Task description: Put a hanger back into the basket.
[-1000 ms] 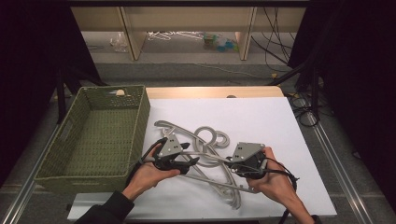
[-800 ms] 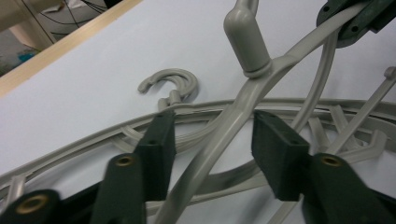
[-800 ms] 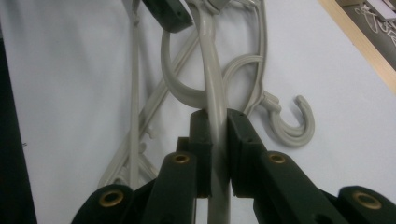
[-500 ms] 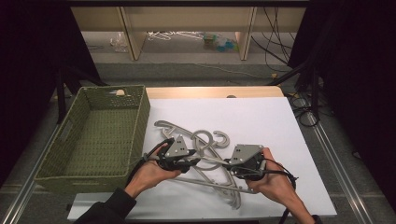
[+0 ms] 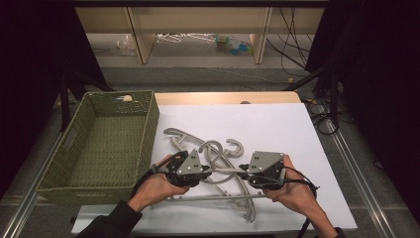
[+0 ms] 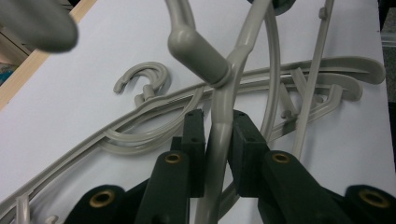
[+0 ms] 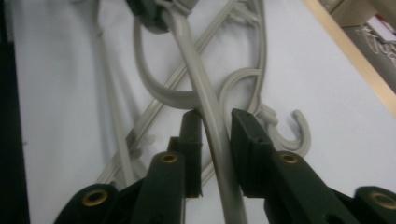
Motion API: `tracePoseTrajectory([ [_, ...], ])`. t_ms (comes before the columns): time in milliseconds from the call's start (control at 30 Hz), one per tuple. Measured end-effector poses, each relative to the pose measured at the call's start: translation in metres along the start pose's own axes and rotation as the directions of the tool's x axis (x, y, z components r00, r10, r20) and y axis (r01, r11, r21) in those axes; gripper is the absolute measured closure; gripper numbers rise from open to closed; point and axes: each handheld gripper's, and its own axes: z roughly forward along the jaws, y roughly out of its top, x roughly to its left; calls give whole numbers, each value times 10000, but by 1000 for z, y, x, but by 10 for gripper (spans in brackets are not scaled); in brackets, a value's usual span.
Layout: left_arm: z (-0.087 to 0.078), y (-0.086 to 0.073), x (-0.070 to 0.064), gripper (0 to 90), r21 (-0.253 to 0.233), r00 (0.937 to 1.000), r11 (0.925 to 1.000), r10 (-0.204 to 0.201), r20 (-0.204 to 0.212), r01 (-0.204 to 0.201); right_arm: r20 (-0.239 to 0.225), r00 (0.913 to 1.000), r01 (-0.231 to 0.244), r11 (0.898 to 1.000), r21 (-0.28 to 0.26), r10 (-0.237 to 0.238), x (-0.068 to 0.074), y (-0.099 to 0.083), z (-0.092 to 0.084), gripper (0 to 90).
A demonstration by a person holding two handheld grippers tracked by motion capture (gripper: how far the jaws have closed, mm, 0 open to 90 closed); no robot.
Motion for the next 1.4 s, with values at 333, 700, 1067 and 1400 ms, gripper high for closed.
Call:
tracePoseTrajectory([
  [333, -9, -4, 12, 811, 175, 9903, 9910, -1320, -428, 1328, 1003, 9847, -1281, 9825, -1351, 1422, -3, 8, -14, 383],
  [700, -33, -2, 27, 809, -78, 9700, 9744, -2243, -941, 2245, 708, 9777, -1776, 9587, -2224, 1976, 14, 7, -24, 346],
  [1067, -50, -2, 34, 805, -589, 9478, 9521, -3047, -939, 3002, 620, 9639, -2457, 9549, -1666, 2588, 24, -28, -10, 282],
  [1400, -91, 3, 41, 804, -1404, 9370, 9399, -3281, -1196, 3112, 650, 9569, -2690, 9482, -1692, 2831, 25, -36, -5, 275],
])
